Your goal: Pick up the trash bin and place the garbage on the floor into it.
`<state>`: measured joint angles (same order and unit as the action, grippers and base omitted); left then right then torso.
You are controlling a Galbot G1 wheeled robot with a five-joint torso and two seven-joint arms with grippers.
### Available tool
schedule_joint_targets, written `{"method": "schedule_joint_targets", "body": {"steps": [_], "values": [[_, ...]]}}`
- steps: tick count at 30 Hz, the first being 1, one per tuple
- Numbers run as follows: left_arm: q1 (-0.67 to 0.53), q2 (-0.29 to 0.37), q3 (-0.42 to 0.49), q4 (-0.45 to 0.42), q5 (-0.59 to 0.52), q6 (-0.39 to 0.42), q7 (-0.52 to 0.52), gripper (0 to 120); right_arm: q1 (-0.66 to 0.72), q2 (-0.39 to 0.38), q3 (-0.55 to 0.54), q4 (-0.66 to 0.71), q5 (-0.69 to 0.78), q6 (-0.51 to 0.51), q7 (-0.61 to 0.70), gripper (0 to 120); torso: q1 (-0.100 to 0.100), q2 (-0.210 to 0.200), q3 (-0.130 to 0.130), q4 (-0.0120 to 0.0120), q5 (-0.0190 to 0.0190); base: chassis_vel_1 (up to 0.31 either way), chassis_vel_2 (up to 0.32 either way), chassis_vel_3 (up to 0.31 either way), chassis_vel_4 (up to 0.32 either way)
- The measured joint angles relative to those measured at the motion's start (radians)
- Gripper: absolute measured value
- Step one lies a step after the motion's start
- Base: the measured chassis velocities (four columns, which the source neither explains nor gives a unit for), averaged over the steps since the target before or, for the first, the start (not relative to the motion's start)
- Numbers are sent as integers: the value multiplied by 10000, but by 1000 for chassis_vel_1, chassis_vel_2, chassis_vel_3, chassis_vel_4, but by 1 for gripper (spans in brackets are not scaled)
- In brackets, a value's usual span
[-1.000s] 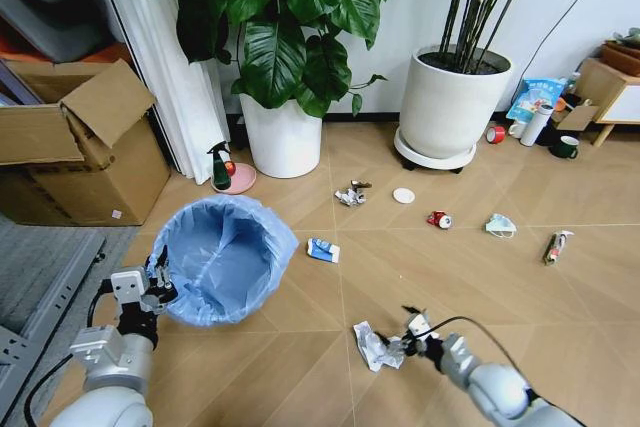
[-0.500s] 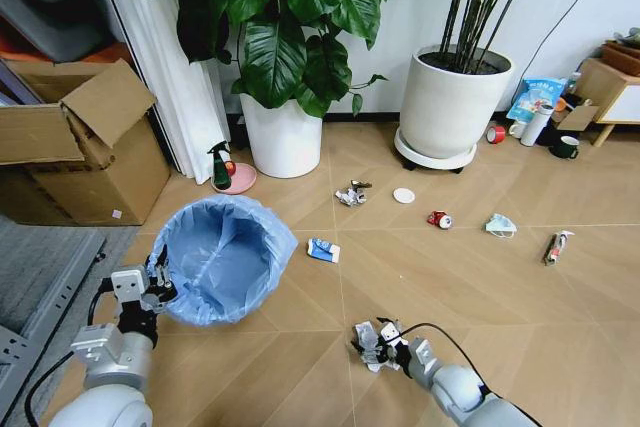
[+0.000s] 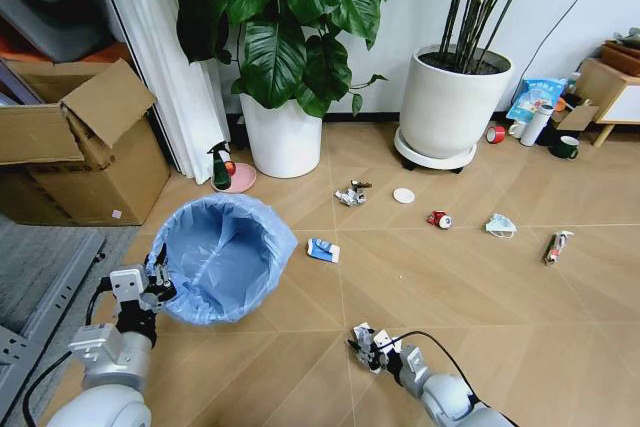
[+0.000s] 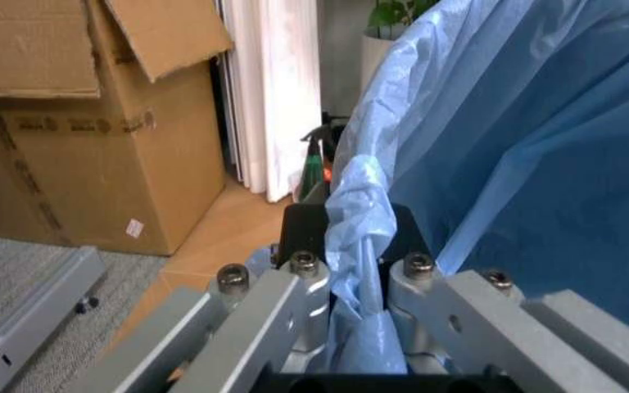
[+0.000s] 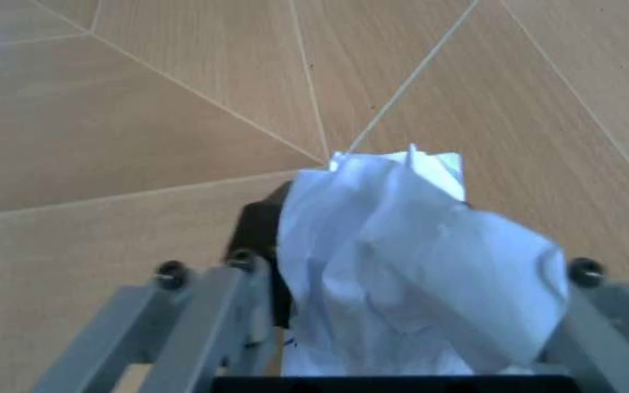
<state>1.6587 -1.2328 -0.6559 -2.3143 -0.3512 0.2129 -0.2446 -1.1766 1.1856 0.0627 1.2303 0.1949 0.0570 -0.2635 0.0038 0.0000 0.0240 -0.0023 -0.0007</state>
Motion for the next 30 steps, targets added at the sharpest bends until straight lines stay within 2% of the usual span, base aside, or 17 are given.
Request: {"method": "schedule_joint_targets", "body": {"steps": [3,5,8,14,17,20,21,22,25,26,30], "values": [[18,46,1,-19,-17,0,0,1,-73,201,180,4,-59,25,179,17,0,0,0,0,0,0,0,0,0],[23,51,4,-23,-17,0,0,1,-90,241,218,11,-78,27,209,14,0,0,0,0,0,0,0,0,0],[79,139,66,-63,-32,-1,1,1,-219,454,537,90,-180,36,424,0,0,0,0,0,0,0,0,0,0],[169,379,98,-85,-152,3,-11,1,-433,683,1066,414,-162,51,615,0,0,0,0,0,3,0,0,0,0],[152,588,122,-77,-427,59,-107,1,-552,677,1490,1092,55,50,813,0,0,0,0,-1,3,0,0,0,0],[-19,911,244,47,-894,241,-275,1,-406,98,1890,2422,813,-193,1228,0,0,0,1,-1,0,0,0,0,0],[-102,1027,300,130,-1021,303,-310,1,-214,-370,1979,3087,1344,-416,1417,0,1,0,0,0,-1,0,0,0,0],[-102,1027,300,130,-1021,303,-310,1,-214,-370,1979,3087,1344,-416,1417,0,1,0,0,0,-1,0,0,0,0],[-372,1386,464,424,-1366,514,-335,1,473,-1649,2130,5122,2832,-1261,1684,0,1,0,-1,1,-5,0,0,0,0],[-372,1386,464,424,-1366,514,-335,1,473,-1649,2130,5122,2832,-1261,1684,0,1,0,-1,1,-5,0,0,0,0],[-790,1900,744,786,-2301,1158,-381,1,1626,-2538,1810,7022,4351,-2065,2018,0,1,0,0,1,-4,0,0,0,0]]}}
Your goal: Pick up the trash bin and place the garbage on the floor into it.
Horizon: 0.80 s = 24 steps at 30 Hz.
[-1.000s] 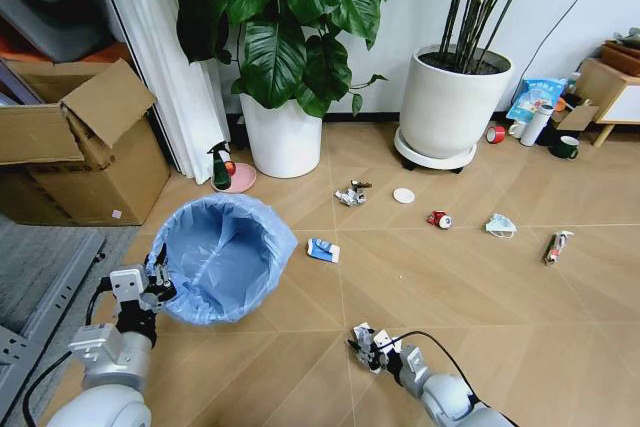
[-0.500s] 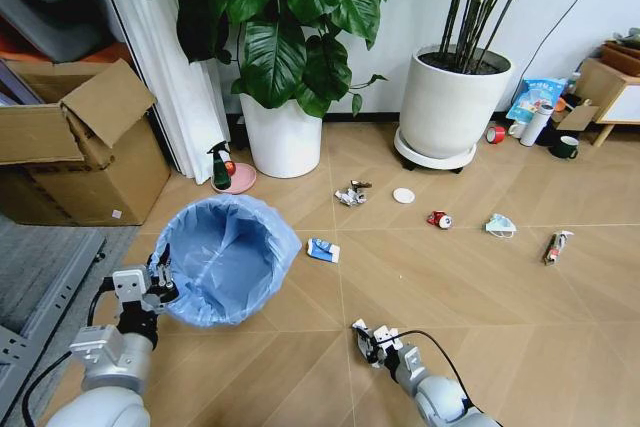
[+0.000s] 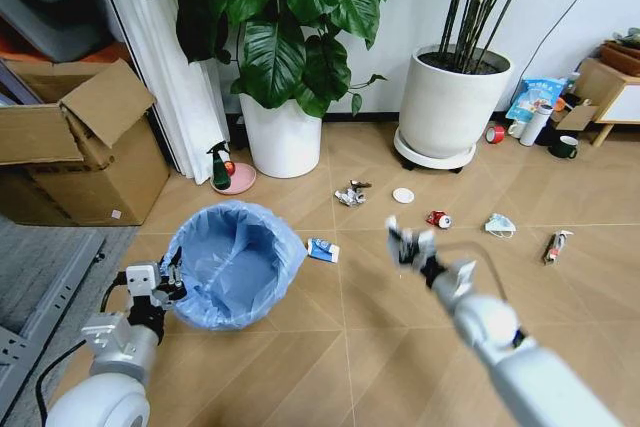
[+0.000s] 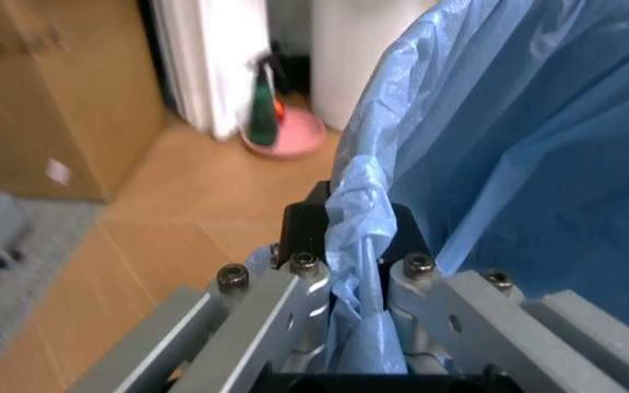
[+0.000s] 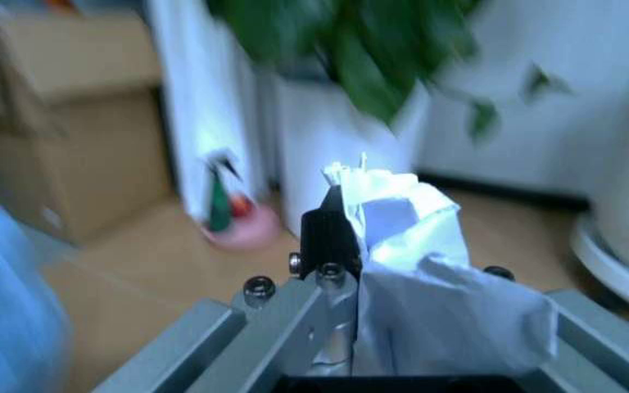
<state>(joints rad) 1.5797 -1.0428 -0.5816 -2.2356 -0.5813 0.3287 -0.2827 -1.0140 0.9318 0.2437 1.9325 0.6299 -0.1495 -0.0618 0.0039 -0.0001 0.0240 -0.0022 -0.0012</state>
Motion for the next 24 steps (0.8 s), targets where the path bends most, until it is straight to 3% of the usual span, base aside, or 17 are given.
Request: {"method": "schedule_joint_targets", "body": {"steps": [3,11,17,24], "values": [[-169,241,138,150,-418,292,-13,1,398,-153,-275,464,488,-201,115,0,0,0,0,0,6,0,0,0,0],[-1562,1423,1326,973,-2484,1707,-470,1,2583,-192,-2846,2094,2454,-686,830,0,1,0,1,0,2,0,0,0,0],[-2379,1625,1980,1370,-3047,1974,-782,1,3469,133,-4613,2192,2897,-738,1114,0,0,0,1,-3,1,0,0,0,0],[-2361,1630,1810,1393,-3197,2008,-871,1,3726,664,-6121,1625,2862,-851,1301,0,0,0,1,1,3,0,0,0,0]]}}
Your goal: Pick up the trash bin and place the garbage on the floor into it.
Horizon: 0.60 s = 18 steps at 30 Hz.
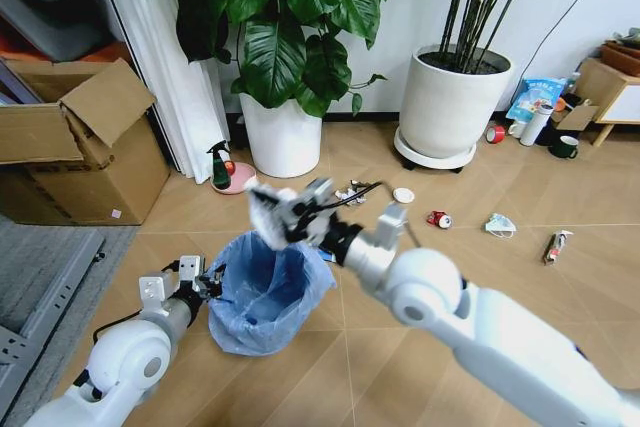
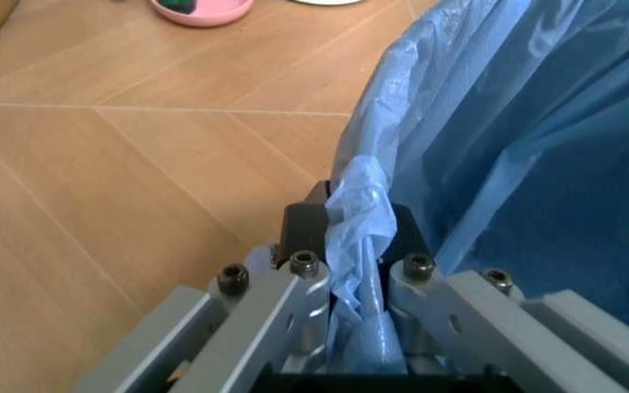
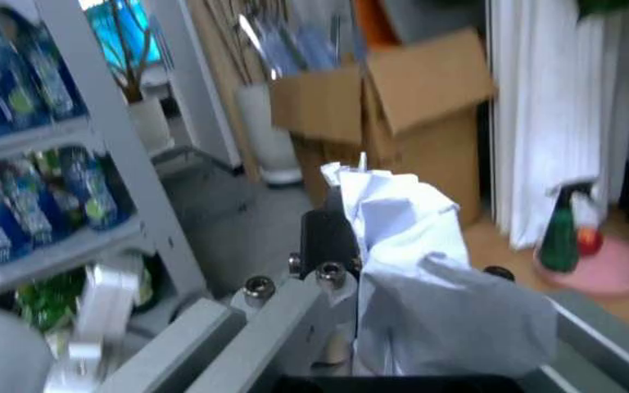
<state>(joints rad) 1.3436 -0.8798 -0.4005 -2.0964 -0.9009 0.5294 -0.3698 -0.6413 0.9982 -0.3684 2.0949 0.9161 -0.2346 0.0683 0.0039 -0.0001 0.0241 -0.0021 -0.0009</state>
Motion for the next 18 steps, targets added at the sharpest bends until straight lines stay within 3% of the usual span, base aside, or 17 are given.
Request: {"method": "schedule_joint_targets", "body": {"steps": [5,7,12,16,18], "values": [[122,32,-239,-24,-1,-21,22,1,-180,92,-292,-303,-243,-80,44,10,0,0,-1,-1,1,0,0,0,0],[170,2,-297,-83,13,-58,35,1,-281,100,-364,-525,-540,7,35,28,0,0,-1,-1,1,0,0,0,0],[153,-81,-291,-97,40,-80,37,1,-340,131,-392,-626,-643,46,25,41,0,0,-1,-2,1,0,0,0,0],[210,-127,-331,-143,84,-110,35,1,-395,159,-425,-681,-736,103,22,62,-1,0,-1,-2,0,0,0,0,0],[237,-136,-364,-157,93,-122,31,1,-381,210,-379,-681,-738,111,41,65,-1,0,-1,-2,2,0,0,0,0]]}}
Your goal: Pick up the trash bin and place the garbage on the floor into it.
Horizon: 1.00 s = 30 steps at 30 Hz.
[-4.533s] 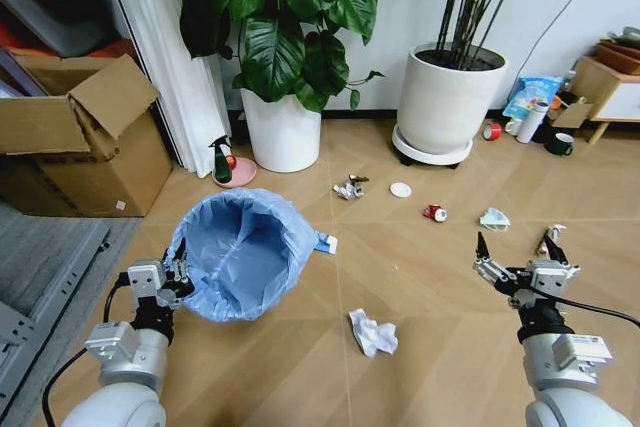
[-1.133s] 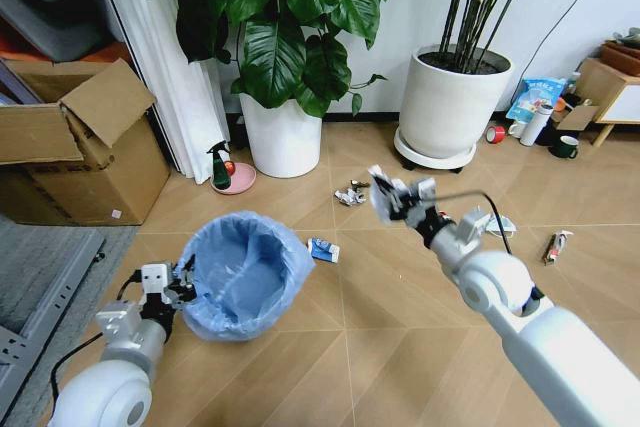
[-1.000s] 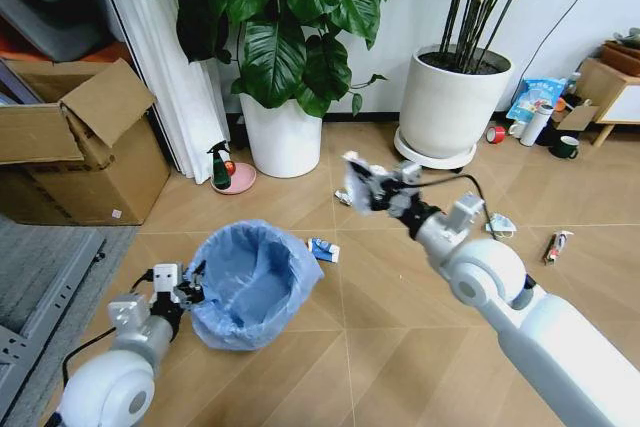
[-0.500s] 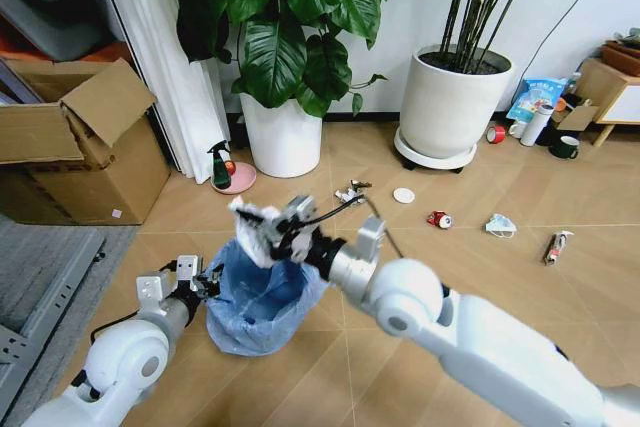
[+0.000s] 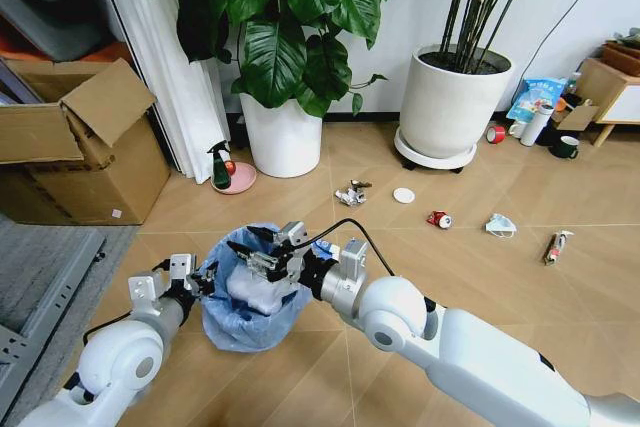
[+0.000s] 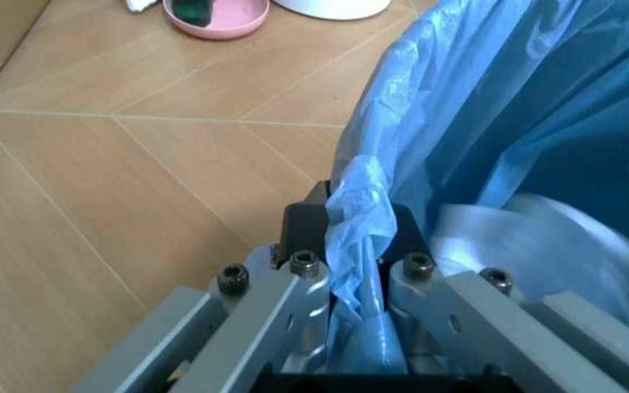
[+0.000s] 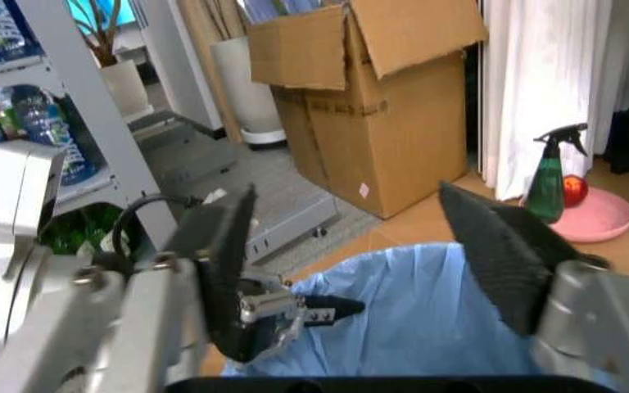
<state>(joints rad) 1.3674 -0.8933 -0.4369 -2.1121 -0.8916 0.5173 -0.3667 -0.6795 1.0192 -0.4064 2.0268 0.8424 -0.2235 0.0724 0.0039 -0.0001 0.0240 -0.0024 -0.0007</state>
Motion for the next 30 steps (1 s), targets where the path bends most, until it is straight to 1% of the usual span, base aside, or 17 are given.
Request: {"method": "schedule_joint_targets", "body": {"steps": [1,2,3,5,6,8,9,11,12,17,18,21,22,23,24,28,30], "values": [[32,-22,-39,-3,26,-19,-6,1,29,63,110,2,-3,0,76,72,0,0,0,0,0,0,0,0,0],[61,-52,-75,-3,63,-39,-9,1,51,127,245,6,-27,-13,185,75,0,0,0,1,-1,0,0,0,0],[61,-52,-75,-3,63,-39,-9,1,51,127,245,6,-27,-13,185,75,0,0,0,1,-1,0,0,0,0],[148,-138,-159,-5,231,-155,-5,1,57,239,594,12,-122,-137,534,84,0,0,0,2,0,0,0,0,0],[259,-234,-263,-19,509,-300,27,1,-11,268,1058,19,-253,-364,880,90,0,0,0,3,0,0,0,0,0],[299,-265,-300,-31,596,-350,33,1,-49,263,1226,19,-322,-439,960,92,0,0,0,2,-1,0,0,0,0],[438,-387,-432,-124,891,-512,71,1,-300,146,1896,15,-651,-596,1087,98,0,0,0,5,1,0,0,0,0],[569,-532,-570,-245,1232,-704,120,1,-796,-92,2730,-7,-1090,-668,1120,100,0,0,0,3,0,0,0,0,0],[569,-532,-570,-245,1232,-704,120,1,-796,-92,2730,-7,-1090,-668,1120,100,0,0,0,3,0,0,0,0,0],[743,-865,-810,-565,1991,-1026,302,1,-3028,-748,5247,202,-2261,-741,867,100,-1,1,-1,-3,2,0,0,0,0],[743,-865,-810,-565,1991,-1026,302,1,-3028,-748,5247,202,-2261,-741,867,100,-1,1,-1,-3,2,0,0,0,0],[848,-971,-900,-708,2469,-1207,467,1,-4480,-850,6797,306,-2889,-738,441,100,-1,1,-2,-3,4,0,0,0,0],[914,-1018,-930,-770,2628,-1268,502,1,-4920,-793,7222,312,-3099,-705,283,100,-1,2,-2,2,1,0,0,0,0],[973,-1063,-954,-827,2767,-1310,532,1,-5296,-723,7544,296,-3262,-660,170,100,-2,2,-2,-3,2,0,0,0,0],[973,-1063,-954,-827,2767,-1310,532,1,-5296,-723,7544,296,-3262,-660,170,100,-2,2,-2,-3,2,0,0,0,0],[1131,-1186,-958,-1000,3122,-1424,574,1,-6454,-349,8384,177,-3861,-274,-206,100,-2,2,-2,-1,-1,0,0,0,0],[1159,-1195,-950,-1027,3191,-1441,578,1,-6626,-235,8518,157,-3974,-194,-254,100,-2,2,-2,0,2,0,0,0,0]]}}
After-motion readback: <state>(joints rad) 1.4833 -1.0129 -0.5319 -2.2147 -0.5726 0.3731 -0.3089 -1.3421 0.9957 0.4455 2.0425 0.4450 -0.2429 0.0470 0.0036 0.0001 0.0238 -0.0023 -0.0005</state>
